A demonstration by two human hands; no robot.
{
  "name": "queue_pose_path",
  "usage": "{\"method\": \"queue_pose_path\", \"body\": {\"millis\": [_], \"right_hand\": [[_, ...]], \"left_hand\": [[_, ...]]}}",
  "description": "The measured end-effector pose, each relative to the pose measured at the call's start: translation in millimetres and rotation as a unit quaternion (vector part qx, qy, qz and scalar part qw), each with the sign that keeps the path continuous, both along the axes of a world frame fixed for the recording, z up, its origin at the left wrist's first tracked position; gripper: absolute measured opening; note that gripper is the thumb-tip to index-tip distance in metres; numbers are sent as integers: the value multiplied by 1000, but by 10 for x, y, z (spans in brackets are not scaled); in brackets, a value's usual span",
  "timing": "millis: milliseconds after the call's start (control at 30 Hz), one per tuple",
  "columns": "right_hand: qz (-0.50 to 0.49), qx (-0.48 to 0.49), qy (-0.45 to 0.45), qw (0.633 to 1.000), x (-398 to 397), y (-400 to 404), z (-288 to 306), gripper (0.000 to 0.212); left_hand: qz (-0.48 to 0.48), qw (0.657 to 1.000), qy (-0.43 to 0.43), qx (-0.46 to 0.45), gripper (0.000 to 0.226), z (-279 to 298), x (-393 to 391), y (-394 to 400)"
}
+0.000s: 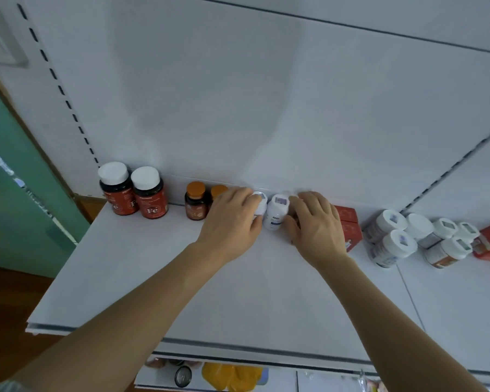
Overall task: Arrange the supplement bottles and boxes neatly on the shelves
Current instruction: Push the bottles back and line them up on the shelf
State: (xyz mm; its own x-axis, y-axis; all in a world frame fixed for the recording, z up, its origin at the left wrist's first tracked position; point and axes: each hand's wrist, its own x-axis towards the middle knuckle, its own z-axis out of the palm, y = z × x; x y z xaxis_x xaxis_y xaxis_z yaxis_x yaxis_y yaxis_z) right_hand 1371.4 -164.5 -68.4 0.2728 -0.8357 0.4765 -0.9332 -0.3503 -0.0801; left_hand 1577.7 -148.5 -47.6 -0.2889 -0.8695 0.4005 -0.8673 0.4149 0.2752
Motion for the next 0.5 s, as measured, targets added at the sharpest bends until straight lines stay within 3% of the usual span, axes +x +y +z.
{"method": "queue_pose_path", "body": {"millis": [267,500], "right_hand": [[-90,23,13,996,-735,641,308,44],[-189,29,19,981,-1919,1385,480,51]], "left_hand": [[-38,999,-4,-24,34,171,-838,128],[-99,993,-17,-54,38,406,-2113,532]]}}
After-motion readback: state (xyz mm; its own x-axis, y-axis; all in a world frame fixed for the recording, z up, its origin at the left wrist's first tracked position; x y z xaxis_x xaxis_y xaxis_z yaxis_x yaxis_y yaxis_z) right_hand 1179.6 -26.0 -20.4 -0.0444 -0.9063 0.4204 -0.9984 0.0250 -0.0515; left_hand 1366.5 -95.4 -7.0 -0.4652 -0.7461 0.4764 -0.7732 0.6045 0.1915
